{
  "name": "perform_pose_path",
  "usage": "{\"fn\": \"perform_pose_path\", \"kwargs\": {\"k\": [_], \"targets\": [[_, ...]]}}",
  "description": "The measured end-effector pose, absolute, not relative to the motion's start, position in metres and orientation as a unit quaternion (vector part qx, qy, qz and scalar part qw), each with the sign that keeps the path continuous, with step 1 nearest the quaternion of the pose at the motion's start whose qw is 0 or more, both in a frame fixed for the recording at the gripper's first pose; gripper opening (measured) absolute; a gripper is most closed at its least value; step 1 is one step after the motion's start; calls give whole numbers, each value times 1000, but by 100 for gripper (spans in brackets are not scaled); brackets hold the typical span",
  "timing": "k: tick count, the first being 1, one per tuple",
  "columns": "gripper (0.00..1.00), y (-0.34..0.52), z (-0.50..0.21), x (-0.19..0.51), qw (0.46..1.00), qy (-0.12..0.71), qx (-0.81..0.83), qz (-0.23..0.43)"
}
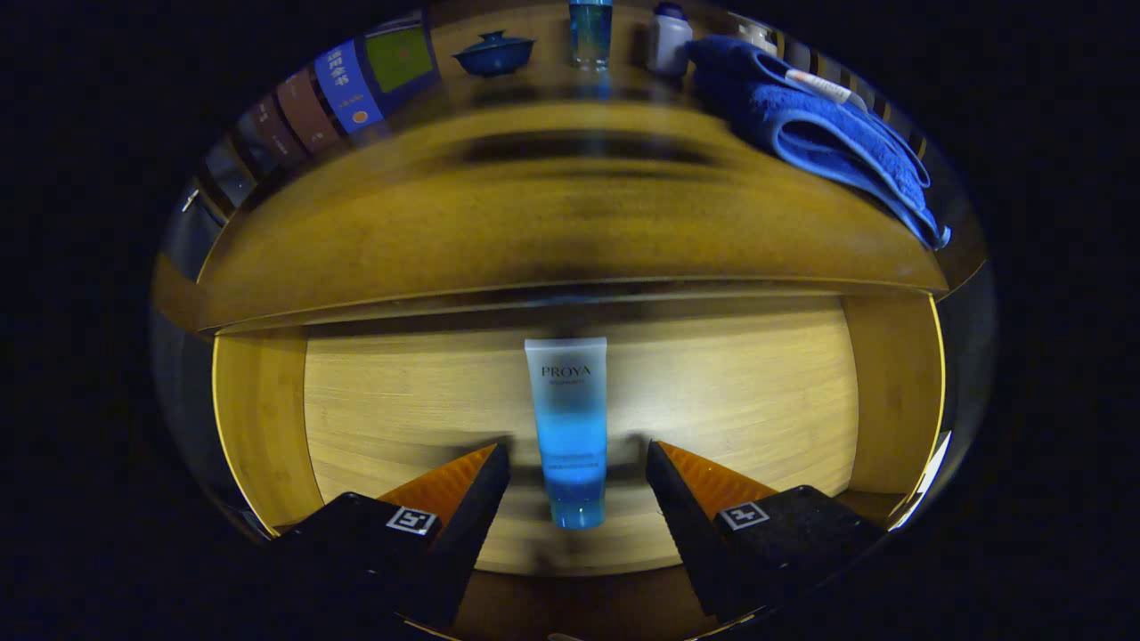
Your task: Pull open the drawer, take out the items inside it, and place them on the countertop above the cabinet.
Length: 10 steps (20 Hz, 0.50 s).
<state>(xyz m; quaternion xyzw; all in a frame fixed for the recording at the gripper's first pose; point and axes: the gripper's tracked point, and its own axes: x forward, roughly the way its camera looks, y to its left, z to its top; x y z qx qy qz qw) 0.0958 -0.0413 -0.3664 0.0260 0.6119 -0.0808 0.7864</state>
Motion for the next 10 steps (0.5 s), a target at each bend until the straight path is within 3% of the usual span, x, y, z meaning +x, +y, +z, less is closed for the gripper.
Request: {"fn": "perform_pose_path", "kwargs": {"k": [6, 10], "targets": [[96, -46, -377, 86, 762, 641, 29, -88], [65, -39, -381, 86, 754, 651, 25, -84]]}}
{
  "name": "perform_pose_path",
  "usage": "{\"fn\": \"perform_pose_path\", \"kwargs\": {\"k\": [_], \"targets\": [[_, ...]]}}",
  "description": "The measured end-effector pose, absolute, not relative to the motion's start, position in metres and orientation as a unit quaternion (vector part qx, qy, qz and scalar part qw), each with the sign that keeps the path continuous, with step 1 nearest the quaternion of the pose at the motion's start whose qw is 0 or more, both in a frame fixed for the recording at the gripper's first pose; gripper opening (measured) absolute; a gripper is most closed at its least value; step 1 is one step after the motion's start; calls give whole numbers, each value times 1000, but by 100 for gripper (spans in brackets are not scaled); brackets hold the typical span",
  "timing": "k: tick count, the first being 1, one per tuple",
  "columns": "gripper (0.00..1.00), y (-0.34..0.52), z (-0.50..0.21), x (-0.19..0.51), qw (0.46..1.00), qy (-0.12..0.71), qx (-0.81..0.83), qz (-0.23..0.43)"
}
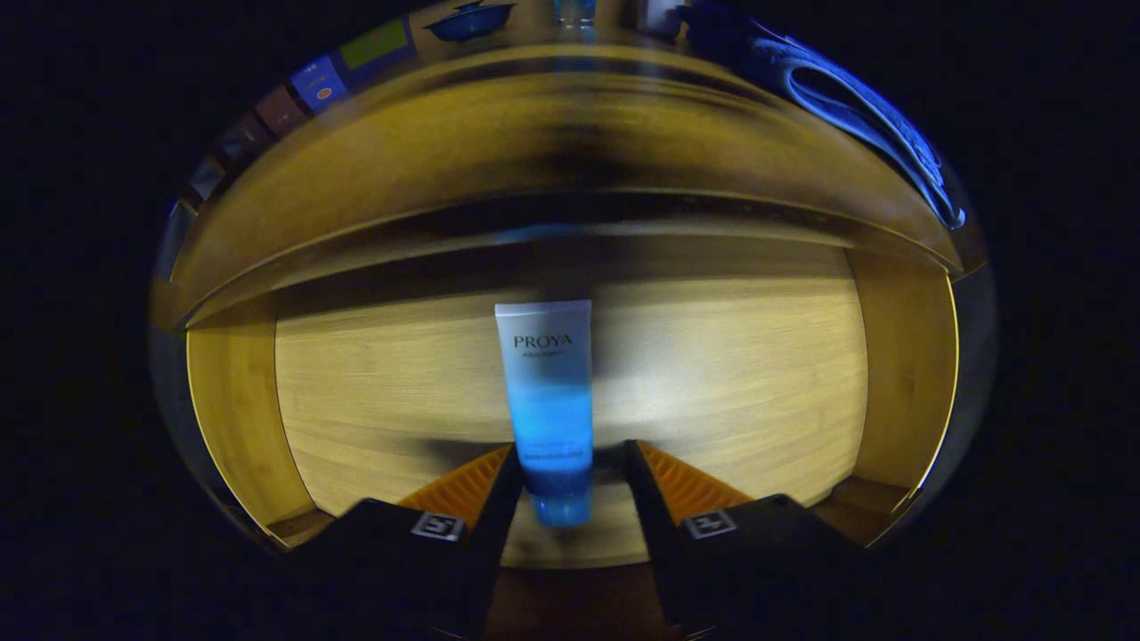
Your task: Pull open the drawer, take out the items inside it, and place them on the countertop above the cabinet.
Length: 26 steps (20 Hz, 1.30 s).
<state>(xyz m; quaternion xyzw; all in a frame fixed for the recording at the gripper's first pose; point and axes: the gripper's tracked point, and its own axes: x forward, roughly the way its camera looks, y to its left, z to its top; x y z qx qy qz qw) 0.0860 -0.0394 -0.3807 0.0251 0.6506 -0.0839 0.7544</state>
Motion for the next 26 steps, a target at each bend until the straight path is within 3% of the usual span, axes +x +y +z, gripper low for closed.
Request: {"fn": "perform_pose_path", "kwargs": {"k": [3, 19, 26], "targets": [[43, -39, -379, 85, 755, 650, 28, -81], [43, -22, -278, 49, 836, 545, 45, -35], [43, -25, -208, 104, 886, 461, 41, -40]]}}
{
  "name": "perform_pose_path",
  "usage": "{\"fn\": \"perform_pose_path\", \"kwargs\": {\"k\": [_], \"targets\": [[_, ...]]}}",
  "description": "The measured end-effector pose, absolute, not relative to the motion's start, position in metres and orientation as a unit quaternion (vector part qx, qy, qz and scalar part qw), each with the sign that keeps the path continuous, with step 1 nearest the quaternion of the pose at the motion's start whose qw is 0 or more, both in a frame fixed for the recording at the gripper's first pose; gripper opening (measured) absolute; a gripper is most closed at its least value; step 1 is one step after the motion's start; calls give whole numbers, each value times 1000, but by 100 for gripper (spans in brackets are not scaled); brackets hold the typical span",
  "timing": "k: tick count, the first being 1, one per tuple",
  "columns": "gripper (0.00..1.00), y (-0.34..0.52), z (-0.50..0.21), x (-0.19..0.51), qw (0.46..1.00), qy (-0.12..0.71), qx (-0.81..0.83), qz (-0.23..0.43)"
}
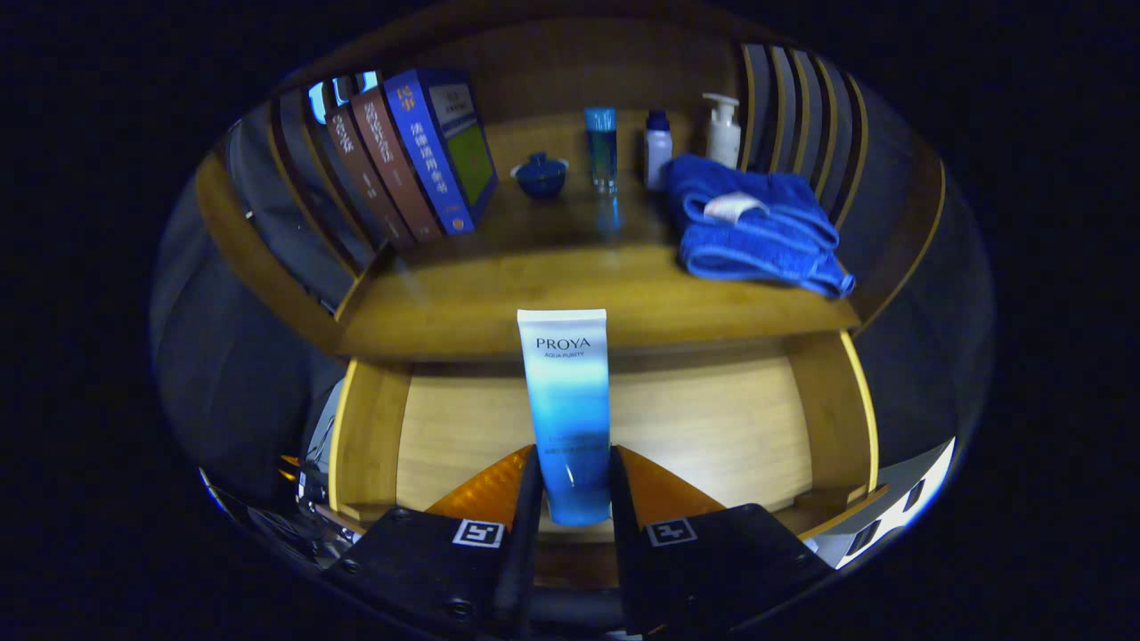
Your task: Pull open the drawer, take out the items inside it, and place them on the countertop above the cabinet.
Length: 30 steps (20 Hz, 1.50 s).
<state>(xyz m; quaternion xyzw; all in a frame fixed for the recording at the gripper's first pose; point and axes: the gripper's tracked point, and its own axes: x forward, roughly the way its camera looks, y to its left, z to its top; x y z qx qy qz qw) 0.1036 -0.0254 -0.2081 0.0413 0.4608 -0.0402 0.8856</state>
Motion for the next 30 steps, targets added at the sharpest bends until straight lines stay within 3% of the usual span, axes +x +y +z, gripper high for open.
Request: {"fn": "perform_pose_path", "kwargs": {"k": [10, 20, 26, 30], "targets": [[43, -40, -233, 245, 881, 468, 24, -63], [46, -47, -257, 273, 876, 476, 36, -73], [98, -48, -248, 263, 883, 462, 34, -74], [98, -45, -208, 246, 911, 403, 38, -75]]}}
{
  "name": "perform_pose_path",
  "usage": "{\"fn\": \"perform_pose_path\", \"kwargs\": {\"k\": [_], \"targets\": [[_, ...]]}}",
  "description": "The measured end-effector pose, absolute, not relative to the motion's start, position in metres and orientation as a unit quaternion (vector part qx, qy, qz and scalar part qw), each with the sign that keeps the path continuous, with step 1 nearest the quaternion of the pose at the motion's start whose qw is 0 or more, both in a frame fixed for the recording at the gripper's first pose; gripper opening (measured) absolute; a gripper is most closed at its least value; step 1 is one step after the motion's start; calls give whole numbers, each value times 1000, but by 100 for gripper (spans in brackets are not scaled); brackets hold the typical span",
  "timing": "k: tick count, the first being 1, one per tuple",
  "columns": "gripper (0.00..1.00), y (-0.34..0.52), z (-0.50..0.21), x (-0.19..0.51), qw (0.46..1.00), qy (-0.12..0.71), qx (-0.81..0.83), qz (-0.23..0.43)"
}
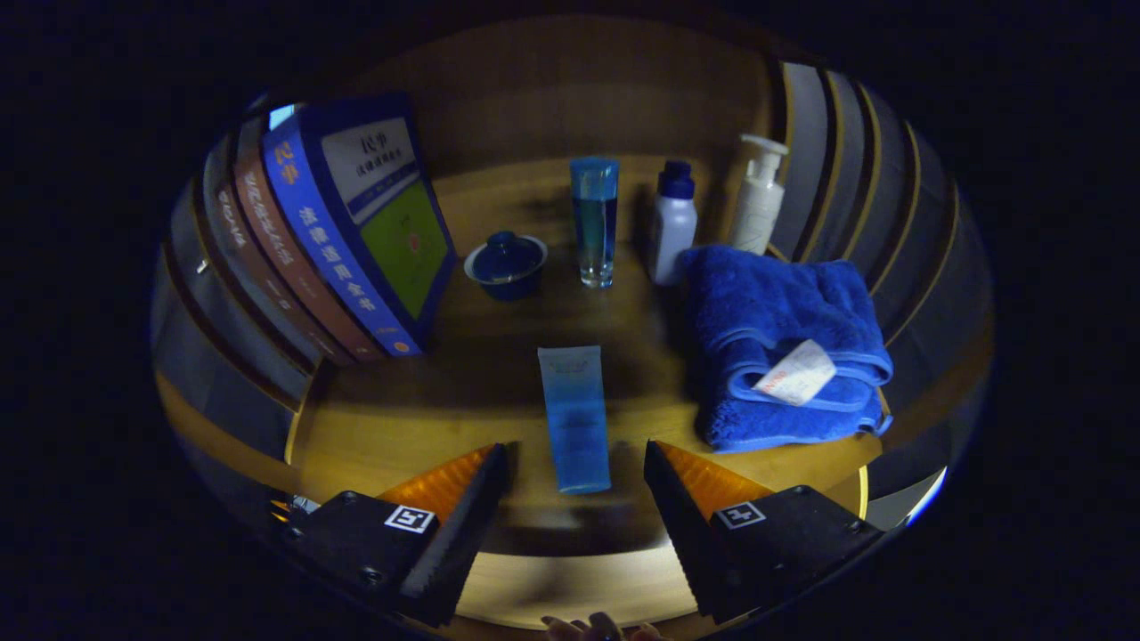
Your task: Pull open the drawer, take out the items inside it, and place them on the countertop above the cabinet.
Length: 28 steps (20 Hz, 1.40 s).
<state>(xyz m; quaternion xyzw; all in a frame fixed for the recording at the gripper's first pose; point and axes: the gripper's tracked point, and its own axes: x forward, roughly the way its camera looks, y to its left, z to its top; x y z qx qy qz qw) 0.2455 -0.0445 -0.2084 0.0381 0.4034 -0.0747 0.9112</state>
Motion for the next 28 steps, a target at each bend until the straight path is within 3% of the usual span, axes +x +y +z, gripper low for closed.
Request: {"fn": "perform_pose_path", "kwargs": {"k": [9, 14, 20, 28], "targets": [[98, -30, -104, 141, 966, 249, 16, -61], [98, -23, -87, 70, 981, 187, 17, -52], [98, -17, -117, -1, 988, 147, 20, -34], [98, -27, -205, -62, 983, 174, 37, -55]]}}
